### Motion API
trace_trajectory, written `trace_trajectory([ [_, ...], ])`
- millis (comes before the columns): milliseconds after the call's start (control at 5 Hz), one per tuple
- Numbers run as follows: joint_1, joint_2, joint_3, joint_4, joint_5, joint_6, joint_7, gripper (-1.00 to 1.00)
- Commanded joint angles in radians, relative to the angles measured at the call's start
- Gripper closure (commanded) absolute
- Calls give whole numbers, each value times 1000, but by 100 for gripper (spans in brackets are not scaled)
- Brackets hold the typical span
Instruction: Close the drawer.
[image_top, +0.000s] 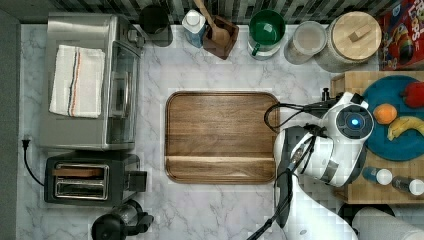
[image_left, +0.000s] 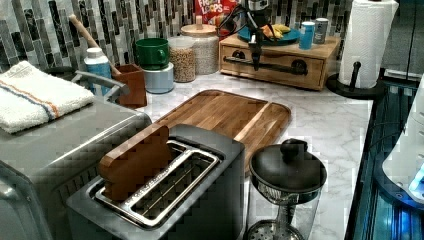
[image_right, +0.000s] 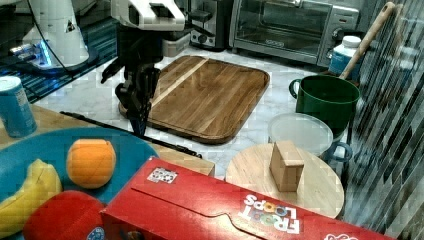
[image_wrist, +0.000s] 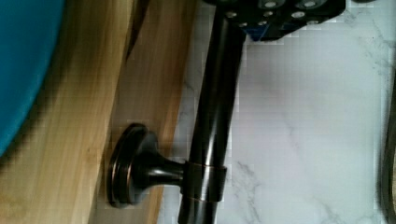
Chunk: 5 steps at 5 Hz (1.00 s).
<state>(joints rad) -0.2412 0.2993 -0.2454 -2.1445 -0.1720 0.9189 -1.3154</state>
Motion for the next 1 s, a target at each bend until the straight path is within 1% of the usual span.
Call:
trace_trajectory([
  [200,-59,-23,-97,123,-23,7,30,100],
  [600,-44,-22,-114,123,-15,8,25,100],
  [1000,-43,-22,-115,123,-15,8,25,100],
])
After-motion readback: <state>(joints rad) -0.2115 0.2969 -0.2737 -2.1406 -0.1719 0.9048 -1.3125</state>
